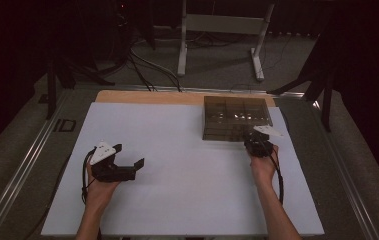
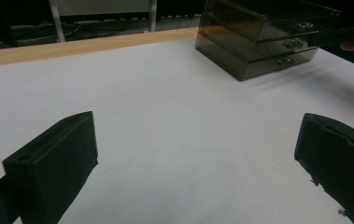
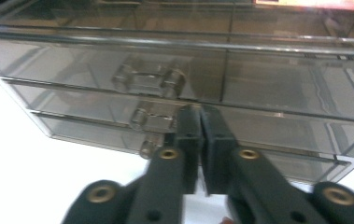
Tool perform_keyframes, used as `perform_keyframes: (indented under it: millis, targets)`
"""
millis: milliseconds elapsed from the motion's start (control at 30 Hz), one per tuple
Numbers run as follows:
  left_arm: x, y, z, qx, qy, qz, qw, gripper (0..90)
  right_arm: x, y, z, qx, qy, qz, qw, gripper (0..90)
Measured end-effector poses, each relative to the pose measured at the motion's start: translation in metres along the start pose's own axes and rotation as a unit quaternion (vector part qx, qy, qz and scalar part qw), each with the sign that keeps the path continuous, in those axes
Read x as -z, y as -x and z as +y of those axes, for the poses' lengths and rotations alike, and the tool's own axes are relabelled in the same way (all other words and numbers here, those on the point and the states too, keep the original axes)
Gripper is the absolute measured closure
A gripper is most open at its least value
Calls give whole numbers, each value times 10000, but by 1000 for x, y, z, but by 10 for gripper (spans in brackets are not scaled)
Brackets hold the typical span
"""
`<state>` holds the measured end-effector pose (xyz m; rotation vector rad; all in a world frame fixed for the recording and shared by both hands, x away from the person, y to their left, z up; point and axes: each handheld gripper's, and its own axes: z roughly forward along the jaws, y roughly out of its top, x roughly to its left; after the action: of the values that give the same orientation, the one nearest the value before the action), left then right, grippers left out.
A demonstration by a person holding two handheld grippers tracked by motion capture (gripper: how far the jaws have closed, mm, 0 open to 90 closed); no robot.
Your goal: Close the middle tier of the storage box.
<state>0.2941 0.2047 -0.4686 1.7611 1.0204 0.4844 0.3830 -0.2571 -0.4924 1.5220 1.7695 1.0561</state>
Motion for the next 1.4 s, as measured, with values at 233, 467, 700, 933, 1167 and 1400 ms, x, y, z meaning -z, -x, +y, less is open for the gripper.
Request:
perform_keyframes:
  millis: [233, 467, 700, 933, 1167, 1400]
  targets:
    - [5, -1, 1, -75, 4, 109, 9999, 9, 13, -7, 4, 249, 111, 302, 9992, 681]
    - [10, -2, 1, -103, 17, 177, 9998, 9, 24, -10, 4, 220, 142, 645, 9976, 529]
    - [14, -5, 1, -91, 35, 220, 9997, 9, 36, -14, 2, 259, 143, 885, 9956, 366]
    - [17, -7, 1, -104, 47, 250, 9996, 9, 49, -18, 2, 324, 138, 1134, 9929, 141]
    - [21, -8, 0, -97, 84, 266, 9996, 9, 62, -21, 1, 364, 269, 1333, 9900, 0]
    - [25, -9, 0, -100, 122, 304, 9994, 9, 74, -21, -1, 377, 358, 1437, 9883, 0]
